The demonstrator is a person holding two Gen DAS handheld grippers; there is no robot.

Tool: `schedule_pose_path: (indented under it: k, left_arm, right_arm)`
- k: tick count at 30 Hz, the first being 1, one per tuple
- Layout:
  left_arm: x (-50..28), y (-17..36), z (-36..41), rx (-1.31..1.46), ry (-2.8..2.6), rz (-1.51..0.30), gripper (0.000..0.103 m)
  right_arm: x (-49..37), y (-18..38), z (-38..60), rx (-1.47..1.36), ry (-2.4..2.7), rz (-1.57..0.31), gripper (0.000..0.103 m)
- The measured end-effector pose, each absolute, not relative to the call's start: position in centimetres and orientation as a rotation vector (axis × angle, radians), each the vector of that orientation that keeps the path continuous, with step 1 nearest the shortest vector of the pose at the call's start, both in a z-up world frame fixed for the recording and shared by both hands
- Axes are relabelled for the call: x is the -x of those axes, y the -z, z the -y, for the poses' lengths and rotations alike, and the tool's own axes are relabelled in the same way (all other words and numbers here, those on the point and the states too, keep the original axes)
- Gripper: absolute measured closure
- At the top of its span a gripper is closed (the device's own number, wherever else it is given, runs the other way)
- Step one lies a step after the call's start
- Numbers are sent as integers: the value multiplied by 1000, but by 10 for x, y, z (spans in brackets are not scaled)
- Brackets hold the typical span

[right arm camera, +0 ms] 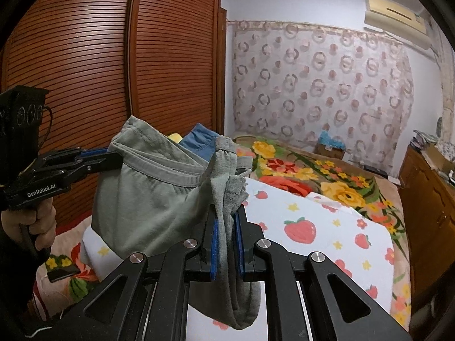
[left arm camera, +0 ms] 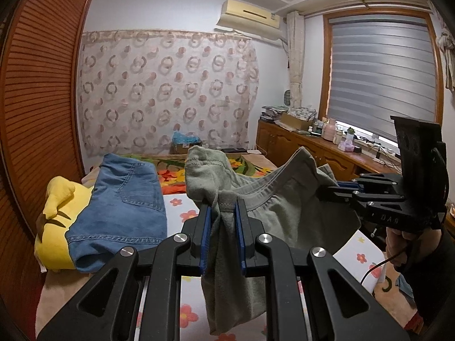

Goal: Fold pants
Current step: 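Lift the folded grey-green pants by the waistband with the right tool, then carry the held pants with the right tool onto the folded denim stack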

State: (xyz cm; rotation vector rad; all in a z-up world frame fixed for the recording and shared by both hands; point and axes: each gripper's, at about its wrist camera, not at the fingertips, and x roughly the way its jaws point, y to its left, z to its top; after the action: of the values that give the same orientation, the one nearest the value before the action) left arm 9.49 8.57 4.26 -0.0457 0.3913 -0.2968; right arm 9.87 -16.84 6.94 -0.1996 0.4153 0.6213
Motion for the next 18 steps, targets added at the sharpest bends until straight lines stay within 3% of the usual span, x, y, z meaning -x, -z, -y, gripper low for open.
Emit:
schedule_pose_path:
  k: [18]
  left_arm:
    - [-163,-37,-117,82,237,-440,86]
  right_arm:
    - [-201,-82,142,240,-666,-469,93]
